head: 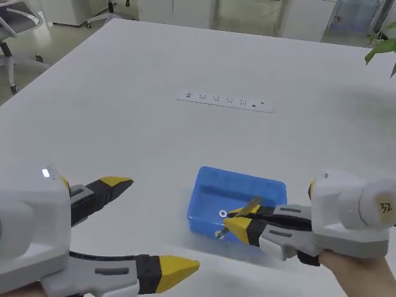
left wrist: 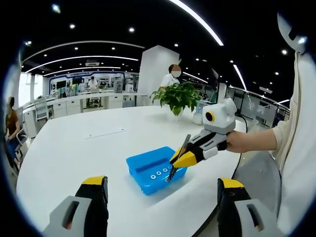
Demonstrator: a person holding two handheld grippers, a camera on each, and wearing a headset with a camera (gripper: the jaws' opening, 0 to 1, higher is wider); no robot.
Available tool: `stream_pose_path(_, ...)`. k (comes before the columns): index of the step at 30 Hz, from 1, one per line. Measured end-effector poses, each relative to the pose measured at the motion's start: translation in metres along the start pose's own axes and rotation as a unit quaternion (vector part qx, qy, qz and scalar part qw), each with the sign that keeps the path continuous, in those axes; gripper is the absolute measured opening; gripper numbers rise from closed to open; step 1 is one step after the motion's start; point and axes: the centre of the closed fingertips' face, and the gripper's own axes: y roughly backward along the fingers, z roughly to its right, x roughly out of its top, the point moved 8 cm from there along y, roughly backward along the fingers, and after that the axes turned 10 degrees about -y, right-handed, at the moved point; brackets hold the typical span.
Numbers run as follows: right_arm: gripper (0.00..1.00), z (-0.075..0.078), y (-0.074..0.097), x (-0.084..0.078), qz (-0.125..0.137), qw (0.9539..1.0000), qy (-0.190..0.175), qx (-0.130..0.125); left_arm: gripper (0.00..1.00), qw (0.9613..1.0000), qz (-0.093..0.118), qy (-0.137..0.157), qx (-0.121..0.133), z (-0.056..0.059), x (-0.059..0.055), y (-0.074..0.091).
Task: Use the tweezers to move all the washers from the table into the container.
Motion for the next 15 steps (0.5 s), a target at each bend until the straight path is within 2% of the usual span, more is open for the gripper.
stream_pose_path(6, 0.03, 0.015, -0.006, 0.013, 0.033, 0.9988, -0.035, -0.01, 0.93, 1.0, -0.002, 0.003, 0.002, -0.001, -0.002, 0.002)
stream_pose_path(8, 0.03, 0.024, -0.01, 0.015, 0.041, 0.9973, -0.054, -0.028, 0.93, 1.0, -0.003, 0.004, 0.004, -0.001, -0.003, 0.002)
stream_pose_path(11, 0.03, 0.038, -0.019, 0.013, 0.036, 0.9943, -0.081, -0.059, 0.93, 1.0, -0.003, 0.006, 0.005, -0.002, -0.003, 0.002)
stream_pose_path(15, 0.03, 0.047, -0.03, 0.014, 0.03, 0.9931, -0.092, -0.065, 0.93, 1.0, -0.002, 0.006, 0.006, -0.002, -0.003, 0.003)
